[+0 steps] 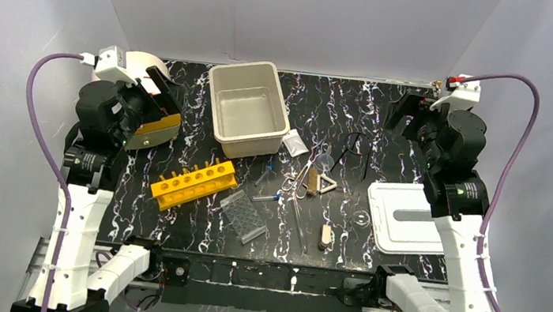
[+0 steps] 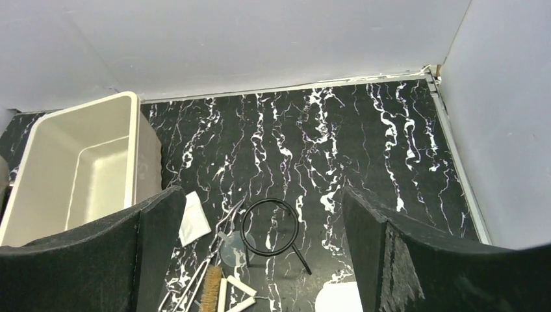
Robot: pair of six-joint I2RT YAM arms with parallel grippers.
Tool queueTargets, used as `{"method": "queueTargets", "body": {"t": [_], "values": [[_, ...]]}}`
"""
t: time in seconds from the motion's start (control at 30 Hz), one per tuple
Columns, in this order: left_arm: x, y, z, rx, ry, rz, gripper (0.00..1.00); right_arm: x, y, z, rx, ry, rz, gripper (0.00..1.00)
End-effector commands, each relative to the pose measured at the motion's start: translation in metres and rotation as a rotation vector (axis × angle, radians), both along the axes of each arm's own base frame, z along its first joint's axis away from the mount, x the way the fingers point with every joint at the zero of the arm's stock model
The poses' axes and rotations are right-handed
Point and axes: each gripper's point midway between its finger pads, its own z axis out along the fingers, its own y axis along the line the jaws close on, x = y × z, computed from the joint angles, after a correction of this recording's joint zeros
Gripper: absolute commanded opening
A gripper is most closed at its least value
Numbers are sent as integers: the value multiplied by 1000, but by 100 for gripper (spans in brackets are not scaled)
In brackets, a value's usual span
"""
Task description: Organize the chemistry lab equipment
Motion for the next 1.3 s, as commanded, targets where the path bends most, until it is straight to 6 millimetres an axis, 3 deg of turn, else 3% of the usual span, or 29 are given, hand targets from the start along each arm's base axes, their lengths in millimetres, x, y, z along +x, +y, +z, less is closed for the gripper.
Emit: {"method": "queueTargets", "body": {"t": [0.0, 0.23, 0.33, 0.53, 0.67, 0.9, 1.1, 1.27], "values": [[-7, -13, 13, -48, -57, -74, 98, -7, 6, 10, 25, -7, 39, 98], [-11, -38, 9, -250, -33, -157, 98, -11, 11, -32, 51, 203, 47, 96], [-15, -47, 1, -299, 2, -189, 98, -19, 29, -53, 67, 324, 144, 97], [-14, -33, -34, -324, 112, -74, 98, -47, 62, -100, 106, 530, 308, 91], [-16, -40, -46, -272, 150, -141, 98, -66, 76, -124, 68, 649, 351, 85], [-13, -24, -57, -280, 159, -30, 98, -83, 99, -143, 28, 716, 372, 80], [-13, -56, -71, -391, 245, -175, 98, -93, 121, -157, -2, 756, 403, 77], [-8, -59, -81, -433, 292, -165, 98, -92, 127, -166, -35, 763, 386, 74]]}}
